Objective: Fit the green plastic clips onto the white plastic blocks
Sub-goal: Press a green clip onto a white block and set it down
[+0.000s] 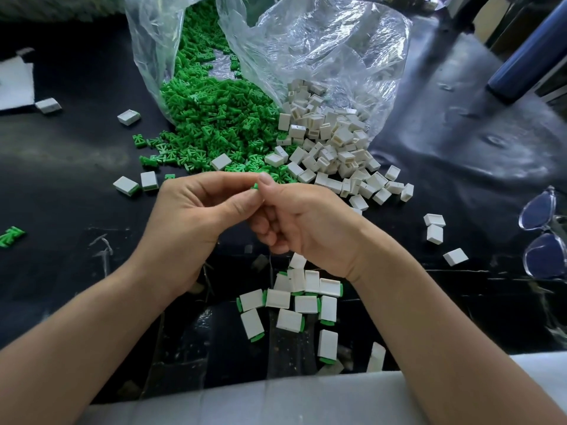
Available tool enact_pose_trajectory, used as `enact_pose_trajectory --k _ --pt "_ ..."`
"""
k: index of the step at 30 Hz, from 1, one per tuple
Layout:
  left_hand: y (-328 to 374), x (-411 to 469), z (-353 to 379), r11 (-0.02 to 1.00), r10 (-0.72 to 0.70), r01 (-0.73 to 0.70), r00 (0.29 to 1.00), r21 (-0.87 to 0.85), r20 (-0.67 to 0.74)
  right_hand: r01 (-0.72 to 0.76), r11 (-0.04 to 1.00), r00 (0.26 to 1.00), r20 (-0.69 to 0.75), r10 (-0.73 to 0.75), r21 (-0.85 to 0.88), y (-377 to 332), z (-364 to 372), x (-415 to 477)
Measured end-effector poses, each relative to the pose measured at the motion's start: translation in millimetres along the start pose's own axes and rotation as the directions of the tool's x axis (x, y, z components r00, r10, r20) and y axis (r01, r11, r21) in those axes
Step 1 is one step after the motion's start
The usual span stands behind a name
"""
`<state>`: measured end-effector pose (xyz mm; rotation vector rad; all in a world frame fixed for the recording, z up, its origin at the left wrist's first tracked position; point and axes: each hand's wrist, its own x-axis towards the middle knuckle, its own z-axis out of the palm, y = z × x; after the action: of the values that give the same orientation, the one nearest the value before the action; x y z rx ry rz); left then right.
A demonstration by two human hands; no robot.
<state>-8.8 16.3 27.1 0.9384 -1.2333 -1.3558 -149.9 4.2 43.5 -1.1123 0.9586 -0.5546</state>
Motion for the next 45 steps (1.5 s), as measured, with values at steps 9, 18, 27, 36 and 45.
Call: enact_pose_trajectory --k 9,18,27,36,45 --pt "1 2 -4 0.99 -0.123 0.125 0.992 -0.062 0.034 0.027 0.991 1.0 0.007 -0.026 -0.132 -1 -5 -3" --pt "1 1 -2 0.992 -0.101 0.105 0.993 -0.069 0.058 0.01 0.994 1.0 0.013 -0.008 -0.108 1 -2 -1" --pt "0 -2 5 0.981 -0.135 0.127 0.99 -0.146 -0.041 0.08 0.958 0.982 -0.142 -0.123 -0.274 6 8 2" --pt "-2 -3 8 0.965 -0.169 0.149 0.983 -0.216 -0.078 0.067 0.891 0.966 -0.195 -0.171 -0.449 5 14 4" --pt "-3 -1 4 0.957 -0.178 0.166 0.984 -0.238 -0.026 0.1 0.934 0.963 -0.204 -0.178 -0.344 8 12 6"
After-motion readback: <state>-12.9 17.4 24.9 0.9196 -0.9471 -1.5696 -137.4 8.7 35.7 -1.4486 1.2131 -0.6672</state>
